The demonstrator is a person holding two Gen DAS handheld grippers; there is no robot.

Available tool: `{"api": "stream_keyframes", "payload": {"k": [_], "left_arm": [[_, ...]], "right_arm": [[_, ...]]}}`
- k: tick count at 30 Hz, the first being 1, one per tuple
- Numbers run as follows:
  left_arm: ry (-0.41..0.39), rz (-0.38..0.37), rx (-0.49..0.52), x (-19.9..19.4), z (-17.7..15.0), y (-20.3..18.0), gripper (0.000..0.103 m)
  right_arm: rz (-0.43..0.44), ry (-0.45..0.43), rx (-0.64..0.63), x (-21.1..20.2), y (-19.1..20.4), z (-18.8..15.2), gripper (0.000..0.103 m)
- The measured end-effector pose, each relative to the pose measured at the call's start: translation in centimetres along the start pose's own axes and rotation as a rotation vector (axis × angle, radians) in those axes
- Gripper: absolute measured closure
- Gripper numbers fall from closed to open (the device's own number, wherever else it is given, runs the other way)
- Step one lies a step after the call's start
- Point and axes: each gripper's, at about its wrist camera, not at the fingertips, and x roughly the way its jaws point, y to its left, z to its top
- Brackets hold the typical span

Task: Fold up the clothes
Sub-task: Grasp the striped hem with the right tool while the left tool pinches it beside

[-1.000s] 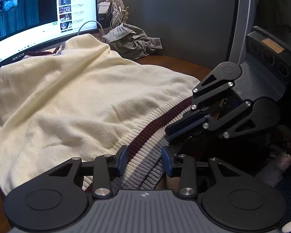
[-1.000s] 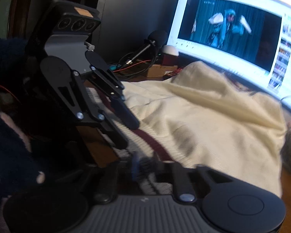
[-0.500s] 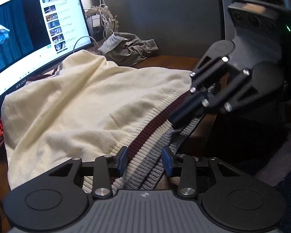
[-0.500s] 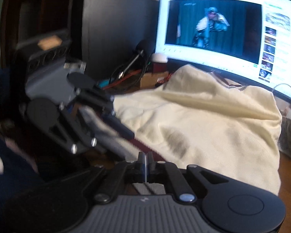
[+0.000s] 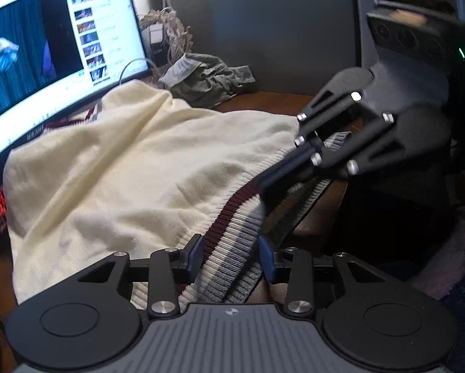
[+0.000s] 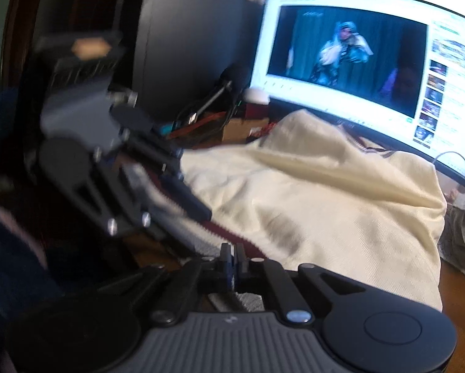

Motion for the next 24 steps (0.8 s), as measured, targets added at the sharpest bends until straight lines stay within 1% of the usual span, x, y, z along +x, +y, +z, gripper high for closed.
{"api": "stream_keyframes", "payload": {"k": [4,5,6,7,10,12,13,14,15,17,18,19,20,24], "left_arm": [[-0.008,0.035,0.054,0.3,0.2,-1.0,0.065],[-0.01,0.051,0.062,0.4,0.2,-1.1,0.074],[-0.012,0.066,0.066,0.5,0.1,-1.1,0.093],[-0.016,0.067,0.059,0.5,0.1,-1.0,0.099],[-0.049,0.045,0.037,-0.2,0.2,-0.6,0.1],[-0.062,0.045,0.047,-0.6,0.3,-0.6,0.1],[-0.065,0.043,0.05,-0.7,0.3,-0.6,0.1],[-0.069,0.042,0.052,-0.9,0.4,-0.6,0.1],[-0.07,0.04,0.053,-0.9,0.4,-0.5,0.1],[-0.069,0.035,0.056,-1.0,0.4,-0.5,0.1],[-0.07,0.033,0.062,-1.1,0.4,-0.6,0.101],[-0.072,0.031,0.069,-1.2,0.5,-0.7,0.101],[-0.074,0.032,0.078,-1.4,0.5,-0.8,0.101],[-0.057,0.018,0.092,-1.6,0.4,-1.0,0.101]], "right_arm": [[0.018,-0.037,0.081,-0.7,-0.9,0.3,0.103],[0.021,-0.041,0.094,-0.8,-1.0,0.4,0.103],[0.02,-0.044,0.095,-0.9,-1.0,0.4,0.103],[0.019,-0.046,0.096,-0.9,-0.9,0.4,0.103],[0.009,-0.023,0.062,-0.7,-0.4,0.3,0.102],[-0.043,-0.008,-0.015,-0.6,0.6,-0.1,0.095],[-0.07,-0.006,-0.052,-0.6,1.2,-0.3,0.081],[-0.095,-0.002,-0.082,-0.6,1.8,-0.5,0.074],[-0.109,0.005,-0.09,-0.5,2.0,-0.7,0.075],[-0.11,0.013,-0.08,-0.3,2.1,-1.0,0.075],[-0.119,0.014,-0.078,-0.2,2.1,-1.1,0.077],[-0.136,0.016,-0.08,-0.2,2.1,-1.2,0.091],[-0.145,0.022,-0.08,-0.1,2.0,-1.1,0.101],[-0.1,0.025,-0.075,-1.0,2.0,-0.8,0.101]]}}
